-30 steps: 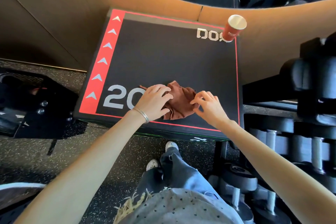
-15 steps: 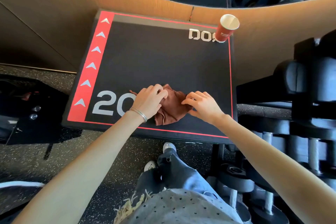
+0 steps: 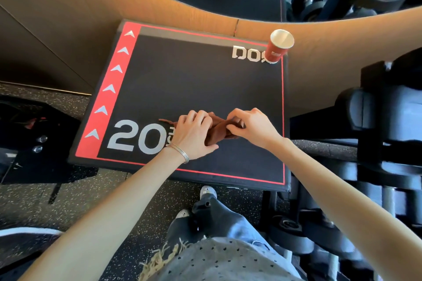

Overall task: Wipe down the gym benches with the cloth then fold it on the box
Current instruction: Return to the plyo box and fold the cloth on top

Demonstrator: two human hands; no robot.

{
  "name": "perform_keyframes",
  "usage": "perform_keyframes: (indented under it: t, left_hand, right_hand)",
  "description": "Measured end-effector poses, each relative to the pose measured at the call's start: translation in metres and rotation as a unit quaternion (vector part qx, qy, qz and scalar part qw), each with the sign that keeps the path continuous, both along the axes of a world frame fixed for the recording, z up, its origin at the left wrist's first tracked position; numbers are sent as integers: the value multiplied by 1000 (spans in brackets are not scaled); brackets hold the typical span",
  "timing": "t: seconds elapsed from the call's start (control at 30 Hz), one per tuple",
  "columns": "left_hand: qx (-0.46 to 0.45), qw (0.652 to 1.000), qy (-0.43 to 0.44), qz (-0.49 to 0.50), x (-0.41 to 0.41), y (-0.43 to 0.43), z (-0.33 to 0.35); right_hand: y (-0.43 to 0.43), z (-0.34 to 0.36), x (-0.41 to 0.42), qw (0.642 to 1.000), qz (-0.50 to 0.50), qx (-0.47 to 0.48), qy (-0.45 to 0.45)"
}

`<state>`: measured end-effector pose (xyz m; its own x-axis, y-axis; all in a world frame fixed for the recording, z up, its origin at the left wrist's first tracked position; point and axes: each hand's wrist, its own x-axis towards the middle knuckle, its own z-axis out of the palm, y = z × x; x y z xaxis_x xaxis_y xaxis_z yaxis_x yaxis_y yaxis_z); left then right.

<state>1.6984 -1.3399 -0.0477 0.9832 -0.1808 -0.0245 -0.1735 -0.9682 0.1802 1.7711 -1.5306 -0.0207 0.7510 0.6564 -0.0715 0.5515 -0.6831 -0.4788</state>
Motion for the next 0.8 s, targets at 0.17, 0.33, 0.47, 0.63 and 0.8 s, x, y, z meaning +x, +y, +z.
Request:
perform_keyframes:
  t: [0.17, 0.33, 0.47, 0.63, 0.8]
  left_hand:
    - [-63, 995, 50, 58, 18, 10, 13]
    - [-152, 961, 184, 137, 38, 39, 43]
    - [-191, 957, 179, 121, 62, 53, 67]
    - [-178, 968, 141, 110, 90, 70, 86]
    - [-96, 993, -36, 65, 112, 77, 93]
  right_hand:
    - [-1, 16, 26, 998, 20, -13, 63]
    - [-1, 29, 50, 990, 49, -97, 88]
    - [9, 41, 61, 992, 30, -89, 89]
    - [28, 59, 77, 994, -8, -92, 54]
    - [43, 68, 89, 992, -26, -83, -86]
